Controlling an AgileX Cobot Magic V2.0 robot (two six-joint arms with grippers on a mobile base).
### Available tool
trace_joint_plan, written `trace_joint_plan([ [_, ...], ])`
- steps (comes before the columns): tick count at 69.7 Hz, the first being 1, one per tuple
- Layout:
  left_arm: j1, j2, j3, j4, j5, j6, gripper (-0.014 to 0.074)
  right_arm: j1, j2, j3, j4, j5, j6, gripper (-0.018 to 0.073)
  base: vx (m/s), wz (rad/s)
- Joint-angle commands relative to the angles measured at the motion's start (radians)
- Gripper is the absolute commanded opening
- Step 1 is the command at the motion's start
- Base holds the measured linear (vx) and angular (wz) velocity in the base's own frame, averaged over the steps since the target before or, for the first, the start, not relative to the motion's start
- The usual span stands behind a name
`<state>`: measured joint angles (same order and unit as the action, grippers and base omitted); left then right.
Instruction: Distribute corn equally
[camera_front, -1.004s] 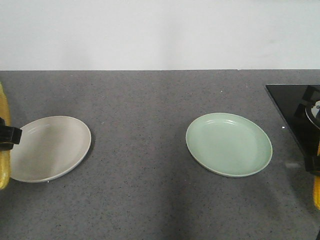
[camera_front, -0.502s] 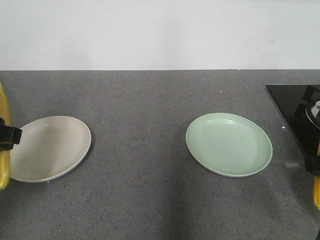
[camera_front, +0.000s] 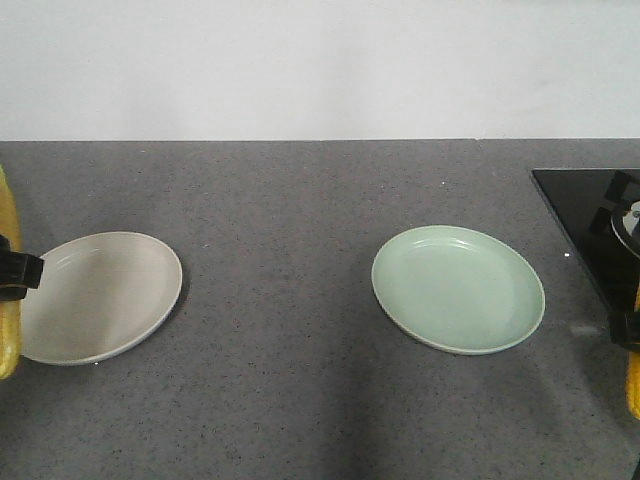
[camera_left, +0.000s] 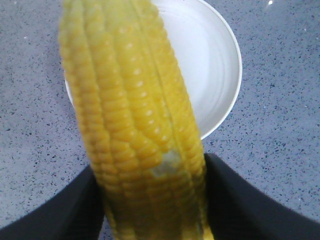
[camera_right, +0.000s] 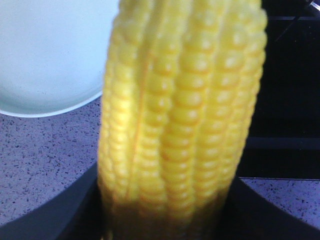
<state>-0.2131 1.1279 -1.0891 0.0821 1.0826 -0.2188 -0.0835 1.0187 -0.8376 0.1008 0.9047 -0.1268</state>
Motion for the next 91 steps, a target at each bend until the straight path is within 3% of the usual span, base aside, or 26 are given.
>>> trace_joint_plan([
  [1,0.000,-0.024,-0.027,0.002,-0.044,-0.010,0.0217,-0.006,-0.018,-0.024,0.003,-0.042,-0.001,0.0194,0.00,0.00],
  [46,0.000,-0.024,-0.027,0.002,-0.044,-0.010,0.0217,-0.006,-0.018,-0.024,0.007,-0.039,-0.001,0.0194,0.00,0.00],
  [57,0.000,-0.024,-0.027,0.002,-0.044,-0.010,0.0217,-0.005,-0.018,-0.028,0.059,-0.035,-0.018,0.0194,0.00,0.00],
  [71,0.000,-0.024,-0.027,0.002,-0.044,-0.010,0.0217,-0.005,0.017,-0.078,0.183,0.013,-0.191,0.0194,0.00,0.00],
  [91,0.000,-0.024,-0.027,0.002,-0.044,-0.010,0.0217,-0.005,0.159,-0.288,0.267,0.149,-0.195,0.0194,0.00,0.00],
])
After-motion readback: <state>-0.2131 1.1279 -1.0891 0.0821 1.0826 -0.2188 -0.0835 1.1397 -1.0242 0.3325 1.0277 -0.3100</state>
